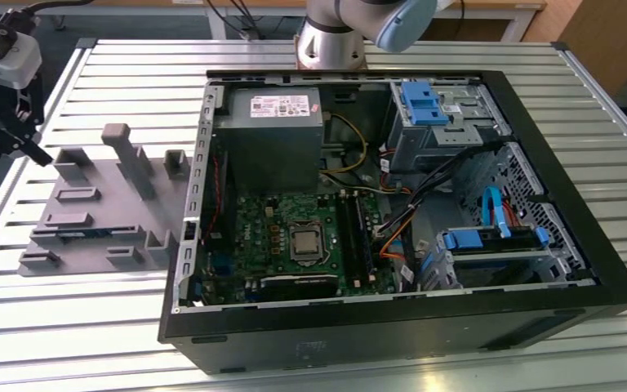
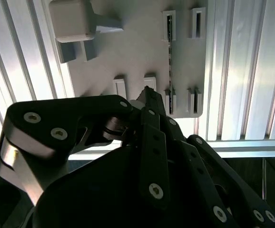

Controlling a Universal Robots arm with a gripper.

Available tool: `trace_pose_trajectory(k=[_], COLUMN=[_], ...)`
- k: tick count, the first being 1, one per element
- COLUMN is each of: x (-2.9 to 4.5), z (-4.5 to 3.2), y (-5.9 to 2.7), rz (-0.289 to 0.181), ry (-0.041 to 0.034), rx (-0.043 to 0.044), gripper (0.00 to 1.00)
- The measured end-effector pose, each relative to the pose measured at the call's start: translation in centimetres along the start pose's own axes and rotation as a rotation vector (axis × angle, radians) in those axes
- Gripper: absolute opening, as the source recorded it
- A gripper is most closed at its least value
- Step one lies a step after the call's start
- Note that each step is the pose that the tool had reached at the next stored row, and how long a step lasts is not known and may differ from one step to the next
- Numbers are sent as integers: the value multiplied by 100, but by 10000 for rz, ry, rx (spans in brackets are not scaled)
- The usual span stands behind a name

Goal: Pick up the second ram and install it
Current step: 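Pick up the second ram and move it above second insertion slot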

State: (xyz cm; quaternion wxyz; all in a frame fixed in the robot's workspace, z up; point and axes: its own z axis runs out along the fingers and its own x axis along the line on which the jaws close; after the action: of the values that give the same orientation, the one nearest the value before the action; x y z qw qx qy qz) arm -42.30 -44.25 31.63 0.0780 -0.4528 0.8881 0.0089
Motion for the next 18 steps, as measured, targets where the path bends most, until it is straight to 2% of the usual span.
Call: trace_pose_trajectory(k=[18], x=[-41], z=[10], y=[-58], rz=[0], ry=[-1], rx=[0], gripper=[11])
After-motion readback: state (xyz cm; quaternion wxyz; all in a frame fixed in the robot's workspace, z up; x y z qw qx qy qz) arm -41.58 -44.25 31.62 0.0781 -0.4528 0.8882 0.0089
